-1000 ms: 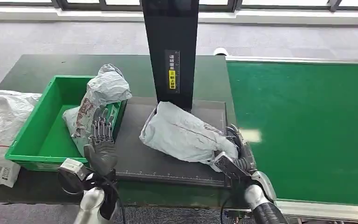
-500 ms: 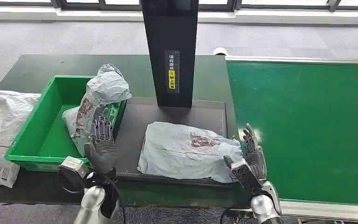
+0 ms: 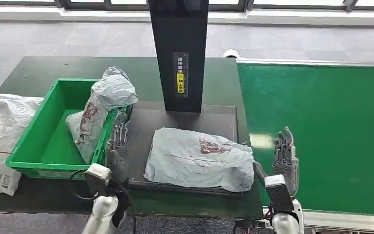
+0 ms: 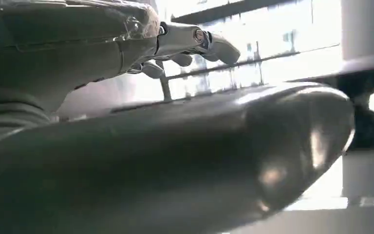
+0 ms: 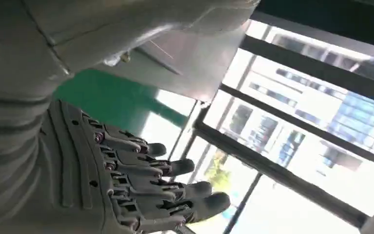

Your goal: Moved the parcel from conveyor to table for the left to box.

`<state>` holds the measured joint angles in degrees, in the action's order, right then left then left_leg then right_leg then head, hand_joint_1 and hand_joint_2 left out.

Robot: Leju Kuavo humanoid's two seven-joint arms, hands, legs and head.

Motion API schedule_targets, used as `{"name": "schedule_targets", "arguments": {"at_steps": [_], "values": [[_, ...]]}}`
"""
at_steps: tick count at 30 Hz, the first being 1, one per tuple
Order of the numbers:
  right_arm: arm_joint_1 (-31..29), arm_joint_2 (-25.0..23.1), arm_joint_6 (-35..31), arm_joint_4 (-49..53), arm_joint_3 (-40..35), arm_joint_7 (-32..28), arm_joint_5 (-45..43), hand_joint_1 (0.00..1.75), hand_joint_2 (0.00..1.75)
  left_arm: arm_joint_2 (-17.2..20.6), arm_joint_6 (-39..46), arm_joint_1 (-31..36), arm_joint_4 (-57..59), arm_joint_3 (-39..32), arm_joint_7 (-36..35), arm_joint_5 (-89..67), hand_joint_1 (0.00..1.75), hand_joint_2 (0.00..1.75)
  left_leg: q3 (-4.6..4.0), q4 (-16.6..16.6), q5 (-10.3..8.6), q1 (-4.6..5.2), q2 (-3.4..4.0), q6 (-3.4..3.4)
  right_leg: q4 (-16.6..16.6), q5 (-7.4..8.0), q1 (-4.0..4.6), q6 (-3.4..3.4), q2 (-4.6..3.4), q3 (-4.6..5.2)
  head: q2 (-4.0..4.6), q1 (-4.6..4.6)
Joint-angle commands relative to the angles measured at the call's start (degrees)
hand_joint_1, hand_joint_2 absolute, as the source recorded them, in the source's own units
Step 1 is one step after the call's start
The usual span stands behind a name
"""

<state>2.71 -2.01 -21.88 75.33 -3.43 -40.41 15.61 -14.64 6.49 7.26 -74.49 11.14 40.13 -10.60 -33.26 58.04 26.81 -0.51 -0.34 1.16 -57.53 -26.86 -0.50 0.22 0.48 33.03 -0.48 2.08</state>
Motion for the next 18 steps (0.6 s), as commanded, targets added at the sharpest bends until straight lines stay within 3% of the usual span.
{"name": "schedule_targets", "arguments": {"at_steps": [1, 3, 4, 6, 7, 10, 18], "values": [[3.8, 0.7, -0.2, 9.5, -2.6, 0.4, -0.3, 0.00, 1.75, 3.9, 0.5, 3.4, 7.5, 6.8, -0.1, -0.3, 0.00, 0.00, 0.17, -0.1, -0.01, 0.06, 0.16, -0.05, 0.1, 0.04, -0.05, -0.02, -0.17, -0.09, 0.00, 0.00], [3.8, 0.7, -0.2, 9.5, -2.6, 0.4, -0.3, 0.00, 1.75, 3.9, 0.5, 3.4, 7.5, 6.8, -0.1, -0.3, 0.00, 0.00, 0.15, -0.1, -0.04, 0.04, 0.12, -0.04, 0.1, 0.06, -0.04, -0.02, -0.13, -0.07, 0.00, 0.00], [8.5, 1.0, -1.3, 20.1, -4.7, 0.4, -2.7, 0.00, 1.75, 2.5, 7.7, 7.4, 20.1, 11.6, -8.0, -23.3, 0.00, 0.00, 0.09, -0.1, -0.03, 0.06, 0.06, -0.05, 0.0, 0.02, -0.06, 0.00, -0.08, -0.02, 0.00, 0.00], [12.2, 0.3, -0.2, 25.9, -5.3, 0.4, -1.6, 0.00, 1.75, -0.2, 13.0, 10.2, 27.2, 13.7, -10.1, -32.3, 0.00, 0.00, 0.06, -0.1, -0.06, 0.11, -0.31, -0.06, 0.0, -0.09, -0.11, 0.01, 0.27, -0.07, 0.00, 0.00], [12.7, 0.1, 0.1, 26.8, -5.5, 0.4, -1.1, 0.00, 1.75, -0.6, 15.2, 11.0, 29.1, 14.5, -11.9, -35.4, 0.00, 1.75, 0.12, -0.1, -0.10, 0.11, -0.46, -0.08, 0.1, -0.09, -0.10, 0.01, 0.41, -0.14, 0.00, 0.02], [13.0, -0.5, 1.4, 27.8, -5.7, 0.4, 0.0, 0.00, 1.75, -2.3, 18.7, 14.5, 36.4, 16.9, -19.8, -46.0, 0.00, 1.75, 0.05, 0.0, -0.05, 0.09, -0.38, -0.14, 0.1, -0.09, -0.08, 0.04, 0.47, -0.17, 0.00, 0.00], [13.0, -0.5, 1.4, 27.8, -5.7, 0.4, 0.0, 0.00, 1.75, -2.3, 18.7, 14.5, 36.4, 16.9, -19.8, -46.0, 0.00, 1.75, 0.15, -0.1, -0.02, 0.08, 0.08, -0.13, 0.1, 0.01, -0.08, -0.01, -0.04, -0.10, 0.00, 0.00]]}}
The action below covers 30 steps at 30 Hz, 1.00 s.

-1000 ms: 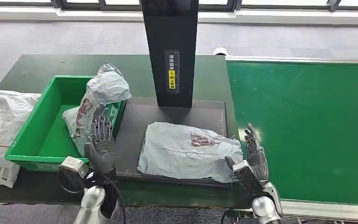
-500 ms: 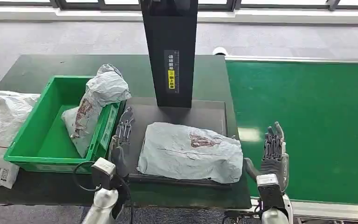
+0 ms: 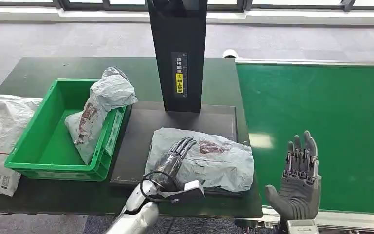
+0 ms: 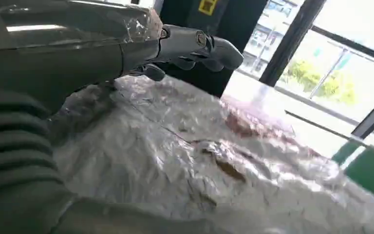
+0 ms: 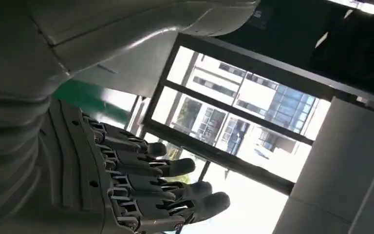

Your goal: Moved the parcel from conveyor to table for the left to box.

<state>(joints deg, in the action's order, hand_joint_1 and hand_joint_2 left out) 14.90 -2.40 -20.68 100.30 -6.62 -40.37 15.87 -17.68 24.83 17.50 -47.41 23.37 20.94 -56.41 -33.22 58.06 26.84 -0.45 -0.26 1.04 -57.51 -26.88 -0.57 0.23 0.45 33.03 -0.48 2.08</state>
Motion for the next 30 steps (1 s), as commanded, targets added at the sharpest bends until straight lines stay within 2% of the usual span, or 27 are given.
{"name": "schedule_targets", "arguments": {"at_steps": [1, 3, 4, 5, 6, 10, 11, 12, 13, 18, 25, 30], "values": [[0.8, -0.1, 0.2, 2.8, -2.5, 0.4, -0.2, 0.00, 1.75, 0.7, 0.3, 4.3, 9.3, 4.7, -0.6, -0.2, 0.00, 1.75, 0.07, -0.1, -0.03, 0.01, 0.00, -0.01, 0.0, 0.02, -0.01, -0.02, -0.01, -0.05, 0.00, 0.00], [0.8, -0.1, 0.2, 2.8, -2.5, 0.4, -0.2, 0.00, 1.75, 0.7, 0.3, 4.3, 9.3, 4.7, -0.6, -0.2, 0.00, 1.75, 0.09, -0.1, -0.02, -0.01, -0.01, -0.01, 0.1, 0.01, 0.01, -0.02, 0.00, -0.08, 0.00, 0.00], [0.0, 0.1, 1.2, 2.3, -2.5, 0.4, -1.2, 0.00, 1.75, 1.3, 0.2, 5.8, 12.1, 6.3, -6.0, -5.4, 0.00, 1.75, 0.14, -0.1, -0.05, 0.03, 0.02, -0.02, 0.1, 0.03, -0.02, -0.02, -0.05, -0.10, 0.00, 0.00], [-1.2, -0.3, 2.5, 1.3, -1.5, 0.4, -2.1, 0.00, 1.75, 0.1, 0.3, 7.7, 16.5, 5.9, -7.6, -7.0, 0.00, 1.75, 0.09, -0.1, -0.02, 0.01, 0.03, -0.01, 0.0, 0.01, 0.00, -0.01, -0.05, -0.07, 0.00, 0.00], [-1.4, -0.5, 3.0, 1.2, -1.2, 0.4, -2.5, 0.00, 1.75, -0.1, 0.6, 8.3, 18.0, 5.9, -7.9, -7.5, 0.00, 0.00, 0.15, -0.1, -0.06, 0.01, 0.07, -0.02, 0.1, 0.06, 0.01, -0.02, -0.10, -0.11, 0.00, 0.00], [-2.7, -1.2, 5.6, -0.1, -0.4, 0.4, -2.3, 0.00, 1.75, -1.2, 2.8, 10.2, 23.4, 4.6, -8.2, -9.1, 0.00, 0.00, 0.14, -0.1, -0.09, 0.01, 0.04, -0.04, 0.1, 0.09, -0.01, 0.00, -0.07, -0.15, 0.00, 0.00], [-3.3, -1.4, 5.8, -0.8, -0.3, 0.4, -2.4, 0.00, 1.75, -1.3, 3.2, 10.5, 23.8, 5.2, -9.8, -10.5, 0.00, 1.75, 0.10, -0.1, -0.04, 0.00, 0.08, -0.02, 0.1, 0.06, 0.00, -0.01, -0.11, -0.09, 0.00, 0.00], [-4.1, -1.7, 6.5, -1.6, -0.3, 0.4, -2.8, 0.00, 1.75, -1.4, 3.3, 10.4, 23.7, 5.3, -10.3, -11.6, 0.00, 1.75, 0.15, -0.1, -0.07, 0.00, 0.11, -0.04, 0.1, 0.10, 0.00, -0.01, -0.15, -0.13, 0.00, 0.00], [-4.2, -1.8, 6.6, -1.8, -0.2, 0.4, -2.8, 0.00, 1.75, -1.3, 3.7, 10.3, 23.5, 5.4, -10.2, -11.9, 1.75, 1.75, 0.12, -0.1, -0.05, 0.01, 0.10, -0.03, 0.1, 0.07, -0.01, -0.01, -0.13, -0.11, 0.00, 0.00], [-3.6, -2.7, 6.9, -1.1, 0.5, 0.4, -2.4, 0.00, 1.75, -0.9, 7.6, 9.5, 21.8, 6.3, -11.9, -15.4, 1.75, 1.75, 0.22, -0.2, -0.07, 0.02, 0.11, -0.02, 0.1, 0.09, -0.01, -0.02, -0.14, -0.19, 0.00, 0.00], [-3.6, -2.7, 6.9, -1.1, 0.5, 0.4, -2.4, 0.00, 1.75, -0.9, 7.6, 9.5, 21.8, 6.3, -11.9, -15.4, 1.75, 1.75, 0.16, -0.1, -0.05, -0.01, 0.08, -0.02, 0.1, 0.08, 0.02, -0.01, -0.11, -0.17, 0.00, 0.00], [-3.0, -2.8, 7.3, -0.2, 1.2, 0.4, -2.3, 0.00, 1.75, -1.3, 9.0, 8.5, 20.2, 4.6, -9.3, -14.1, 1.75, 1.75, 0.18, -0.1, -0.04, 0.01, 0.08, -0.02, 0.1, 0.06, 0.00, 0.00, -0.11, -0.17, 0.00, 0.00]]}}
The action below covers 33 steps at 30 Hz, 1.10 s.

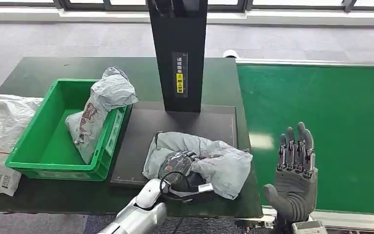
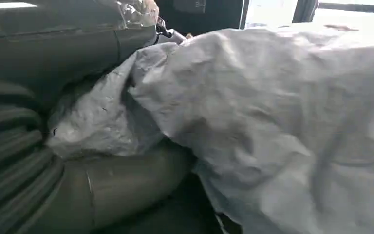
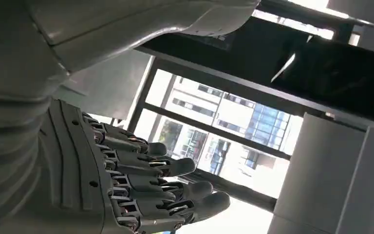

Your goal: Moved the parcel from conveyor to table for the left to box.

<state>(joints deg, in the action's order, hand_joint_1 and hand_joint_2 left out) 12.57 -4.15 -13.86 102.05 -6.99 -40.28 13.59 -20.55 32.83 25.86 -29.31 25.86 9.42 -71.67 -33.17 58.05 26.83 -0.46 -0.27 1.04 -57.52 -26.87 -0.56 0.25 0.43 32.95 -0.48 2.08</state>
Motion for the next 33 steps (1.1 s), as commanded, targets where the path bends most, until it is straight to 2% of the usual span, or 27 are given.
{"name": "schedule_targets", "arguments": {"at_steps": [1, 7, 11, 17, 20, 22, 28, 33], "values": [[-0.5, -1.0, 0.6, -1.8, 1.8, 0.3, -0.2, 0.00, 1.75, 1.7, 1.5, 0.0, 1.4, 1.7, 2.4, 1.1, 1.75, 1.75, 0.20, -0.2, -0.05, 0.03, 0.13, -0.03, 0.2, 0.09, -0.02, -0.01, -0.13, -0.16, 0.00, 0.00], [-0.3, -0.8, 0.8, -1.4, 2.1, 0.3, -0.3, 0.00, 1.75, 2.1, 6.2, -2.3, -4.2, -2.4, 5.2, 2.8, 1.75, 1.75, 0.10, -0.1, -0.01, 0.03, 0.10, -0.01, 0.1, 0.03, -0.03, -0.01, -0.10, -0.06, 0.00, 0.00], [-0.8, -0.6, 0.7, -2.4, 1.9, 0.3, -0.6, 0.00, 1.75, 2.9, 7.2, -8.7, -19.6, -10.9, 13.9, 9.2, 1.75, 1.75, 0.13, -0.1, 0.00, -0.01, 0.26, -0.02, 0.2, 0.09, 0.01, -0.02, -0.27, -0.07, 0.00, 0.00], [-0.8, -0.4, 0.3, -2.5, 1.6, 0.3, -0.7, 0.00, 1.75, 3.2, 7.2, -10.2, -21.2, -11.7, 15.4, 10.0, 1.75, 1.75, 0.15, -0.2, -0.02, 0.00, 0.23, -0.02, 0.1, 0.08, 0.01, -0.04, -0.24, -0.07, 0.00, 0.00], [0.0, -0.2, -1.3, -2.3, 1.3, 0.3, -1.0, 0.00, 1.75, 1.6, 7.2, -14.5, -29.1, -16.3, 25.0, 16.5, 1.75, 1.75, 0.09, -0.1, -0.01, 0.01, 0.20, -0.02, 0.1, 0.06, 0.00, -0.03, -0.21, -0.03, 0.00, 0.00], [0.1, -0.3, -1.5, -2.1, 1.2, 0.3, -1.5, 0.00, 1.75, 2.4, 7.2, -16.4, -33.3, -14.8, 28.6, 21.0, 1.75, 1.75, 0.05, -0.1, 0.02, 0.02, 0.23, -0.03, 0.1, 0.04, -0.01, -0.02, -0.23, 0.00, 0.00, 0.00], [-0.3, -0.8, -0.8, -1.9, 1.8, 0.3, -2.0, 0.00, 1.75, 4.8, 4.9, -23.3, -50.1, -13.2, 30.5, 30.3, 1.75, 1.75, 0.16, -0.2, 0.05, 0.01, 0.35, -0.03, 0.2, 0.04, 0.00, -0.05, -0.36, -0.08, 0.00, 0.00], [1.4, -1.1, -0.7, 0.0, 3.0, 0.3, -2.7, 0.00, 1.75, 7.6, 7.2, -27.4, -64.7, -17.6, 29.8, 32.4, 1.75, 1.75, -0.01, -0.1, 0.07, 0.00, 0.31, 0.01, 0.0, -0.01, 0.01, -0.06, -0.31, 0.10, 0.00, 0.00]]}}
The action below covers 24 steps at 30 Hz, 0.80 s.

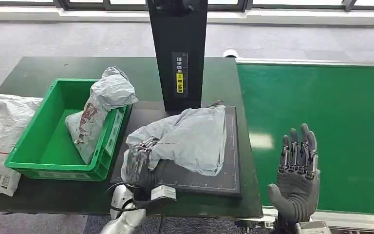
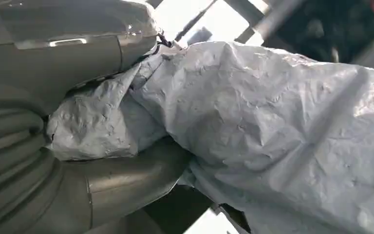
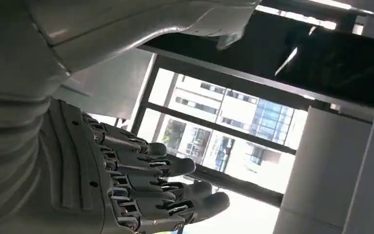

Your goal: Moved the parcel from conveyor to table for the left to box.

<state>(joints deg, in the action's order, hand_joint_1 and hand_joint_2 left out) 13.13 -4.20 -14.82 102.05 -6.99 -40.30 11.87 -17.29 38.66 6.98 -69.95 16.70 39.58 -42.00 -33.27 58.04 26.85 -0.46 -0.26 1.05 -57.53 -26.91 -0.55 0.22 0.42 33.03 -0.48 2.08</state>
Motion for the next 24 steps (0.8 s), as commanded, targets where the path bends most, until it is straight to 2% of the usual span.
{"name": "schedule_targets", "arguments": {"at_steps": [1, 4, 10, 13, 15, 18, 19, 20, 22, 24], "values": [[1.1, -1.3, 0.5, 0.4, 3.4, 0.3, -1.3, 0.00, 1.75, 4.9, 0.8, -7.6, -24.7, -10.3, -2.1, 3.0, 1.75, 1.75, 0.13, -0.1, 0.04, -0.01, 0.29, 0.00, 0.1, 0.04, 0.01, -0.04, -0.30, -0.02, 0.00, 0.00], [1.5, -1.9, 1.0, 1.6, 4.6, 0.3, -1.5, 0.00, 1.75, 6.8, -4.1, -3.9, -24.3, -13.2, -4.4, 9.0, 1.75, 1.75, 0.14, -0.1, 0.00, -0.02, 0.21, 0.02, 0.1, 0.03, 0.03, -0.08, -0.21, -0.02, 0.00, 0.00], [1.5, -1.9, 1.0, 1.6, 4.6, 0.3, -1.5, 0.00, 1.75, 6.8, -4.1, -3.9, -24.3, -13.2, -4.4, 9.0, 1.75, 1.75, 0.08, -0.1, -0.03, -0.04, 0.07, 0.00, 0.0, 0.00, 0.06, -0.06, -0.05, -0.01, 0.00, 0.00], [2.2, -2.8, 1.3, 2.0, 5.3, 0.3, -1.5, 0.00, 1.75, 8.2, -6.8, 2.1, -18.2, -16.4, -7.0, 12.2, 1.75, 1.75, 0.10, -0.1, -0.05, -0.03, 0.01, 0.00, 0.0, -0.01, 0.03, -0.06, 0.01, -0.06, 0.00, 0.00], [3.1, -3.8, 1.9, 2.5, 5.7, 0.3, -1.3, 0.00, 1.75, 9.8, -8.8, 8.1, -11.2, -20.2, -8.6, 15.5, 1.75, 1.75, 0.12, -0.1, -0.12, -0.03, -0.14, 0.02, 0.1, 0.00, 0.03, -0.08, 0.16, -0.11, 0.00, 0.00], [4.5, -5.4, 2.4, 3.2, 7.3, 0.3, -0.6, 0.00, 1.75, 13.7, -15.5, 22.6, 11.8, -26.2, -11.2, 21.2, 1.75, 1.75, 0.16, -0.1, -0.18, -0.02, -0.27, 0.05, 0.1, 0.01, 0.02, -0.10, 0.28, -0.15, 0.00, 0.00], [4.6, -5.5, 2.7, 3.4, 7.4, 0.3, -0.6, 0.00, 1.75, 14.5, -15.8, 25.0, 16.1, -27.1, -11.6, 21.6, 1.75, 1.75, 0.17, -0.2, -0.29, -0.02, -0.42, 0.05, 0.1, 0.06, 0.03, -0.13, 0.45, -0.21, 0.00, 0.02], [4.8, -6.0, 4.3, 3.5, 8.2, 0.3, -0.6, 0.00, 1.75, 16.3, -16.8, 30.1, 26.5, -28.7, -10.6, 22.5, 1.75, 1.75, 0.22, -0.2, -0.25, -0.01, -0.34, 0.07, 0.1, 0.03, 0.03, -0.12, 0.37, -0.20, 0.00, 0.00], [3.4, -6.1, 5.8, 1.9, 8.8, 0.3, -0.4, 0.00, 1.75, 19.2, -17.0, 33.6, 36.6, -31.2, -8.7, 23.8, 1.75, 1.75, 0.23, -0.2, -0.35, 0.00, -0.23, 0.20, 0.0, 0.12, 0.06, -0.21, 0.25, -0.15, 0.00, 0.02], [1.7, -6.0, 6.1, 0.2, 8.9, 0.3, -0.4, 0.00, 1.75, 21.1, -18.6, 34.9, 41.8, -32.7, -10.9, 24.6, 1.75, 1.75, 0.32, -0.3, -0.38, -0.05, 0.05, 0.28, 0.1, 0.28, 0.15, -0.31, -0.03, -0.16, 0.00, 0.02]]}}
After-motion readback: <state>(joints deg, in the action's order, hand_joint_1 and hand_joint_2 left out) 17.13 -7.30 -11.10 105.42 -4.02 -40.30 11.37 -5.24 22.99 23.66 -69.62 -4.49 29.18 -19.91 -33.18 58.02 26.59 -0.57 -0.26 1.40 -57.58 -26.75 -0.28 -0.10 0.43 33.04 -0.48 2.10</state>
